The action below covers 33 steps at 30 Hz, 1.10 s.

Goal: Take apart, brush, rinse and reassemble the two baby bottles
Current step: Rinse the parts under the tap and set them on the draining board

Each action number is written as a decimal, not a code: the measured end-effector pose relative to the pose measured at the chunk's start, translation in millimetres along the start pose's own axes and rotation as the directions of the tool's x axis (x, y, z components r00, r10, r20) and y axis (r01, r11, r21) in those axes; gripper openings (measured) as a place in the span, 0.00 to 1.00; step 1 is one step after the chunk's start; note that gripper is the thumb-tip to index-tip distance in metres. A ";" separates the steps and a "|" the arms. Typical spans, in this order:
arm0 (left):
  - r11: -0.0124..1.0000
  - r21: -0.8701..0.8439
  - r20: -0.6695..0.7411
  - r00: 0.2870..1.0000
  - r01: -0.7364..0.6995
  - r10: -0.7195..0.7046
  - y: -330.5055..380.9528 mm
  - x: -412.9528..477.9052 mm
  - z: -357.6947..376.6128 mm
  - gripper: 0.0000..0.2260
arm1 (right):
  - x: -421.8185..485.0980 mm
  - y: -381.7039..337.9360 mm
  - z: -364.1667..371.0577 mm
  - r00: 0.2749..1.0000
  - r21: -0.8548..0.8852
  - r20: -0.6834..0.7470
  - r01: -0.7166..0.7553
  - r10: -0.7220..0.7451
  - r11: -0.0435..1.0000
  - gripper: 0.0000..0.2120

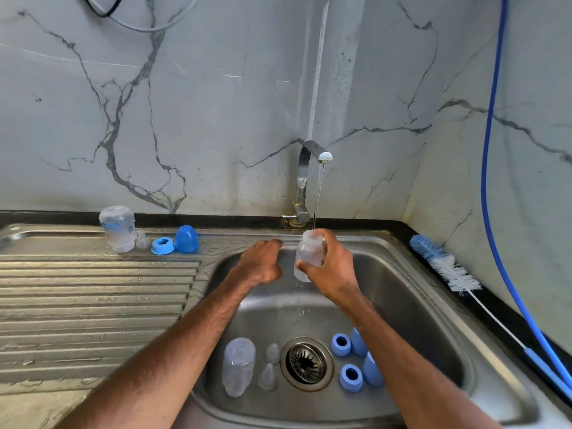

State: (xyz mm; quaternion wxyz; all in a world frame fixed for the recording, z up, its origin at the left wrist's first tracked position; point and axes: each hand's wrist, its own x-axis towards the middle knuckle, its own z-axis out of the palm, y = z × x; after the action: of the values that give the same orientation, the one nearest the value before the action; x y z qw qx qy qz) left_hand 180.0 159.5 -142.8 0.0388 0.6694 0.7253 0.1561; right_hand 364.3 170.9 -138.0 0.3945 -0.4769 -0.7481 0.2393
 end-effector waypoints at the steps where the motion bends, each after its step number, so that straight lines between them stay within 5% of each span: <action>1: 1.000 -0.012 -0.002 1.000 0.005 -0.005 0.6 0.1 -0.2 0.30 | -0.8 1.3 1.2 0.999 -0.018 0.038 -0.017 0.017 1.000 0.32; 14: 1.000 0.016 -0.004 1.000 -0.023 0.023 -1.7 -3.4 2.1 0.26 | -0.1 1.4 3.8 0.999 -0.075 0.024 0.032 -0.030 0.997 0.29; 21: 0.999 0.035 0.001 1.000 -0.029 0.028 1.9 -5.9 1.3 0.29 | -2.6 1.9 3.7 0.988 -0.073 0.096 -0.118 0.125 0.990 0.28; 24: 0.998 0.050 0.026 0.999 -0.047 0.046 2.4 -5.7 0.6 0.30 | -5.4 4.4 0.5 0.775 0.190 0.426 -0.582 0.467 0.791 0.23; 26: 0.998 0.048 0.025 0.999 -0.049 0.048 0.8 -5.8 -0.3 0.29 | -6.7 2.3 -5.2 0.558 0.248 0.650 -0.797 0.515 0.551 0.25; 28: 0.998 0.038 0.018 0.999 -0.048 0.048 1.4 -5.4 -1.6 0.27 | -5.3 2.6 -12.6 0.418 0.258 0.775 -0.894 0.474 0.366 0.30; 33: 1.000 0.005 0.027 0.999 -0.026 0.026 4.2 -6.2 -3.7 0.21 | -0.4 5.0 -16.0 0.330 0.273 0.863 -0.942 0.382 0.196 0.33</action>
State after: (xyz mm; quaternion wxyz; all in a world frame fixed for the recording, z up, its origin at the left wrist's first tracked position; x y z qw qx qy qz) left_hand 183.6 153.0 -139.1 0.0450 0.6810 0.7162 0.1457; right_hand 380.1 172.4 -132.7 0.1139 -0.4421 -0.3269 0.8275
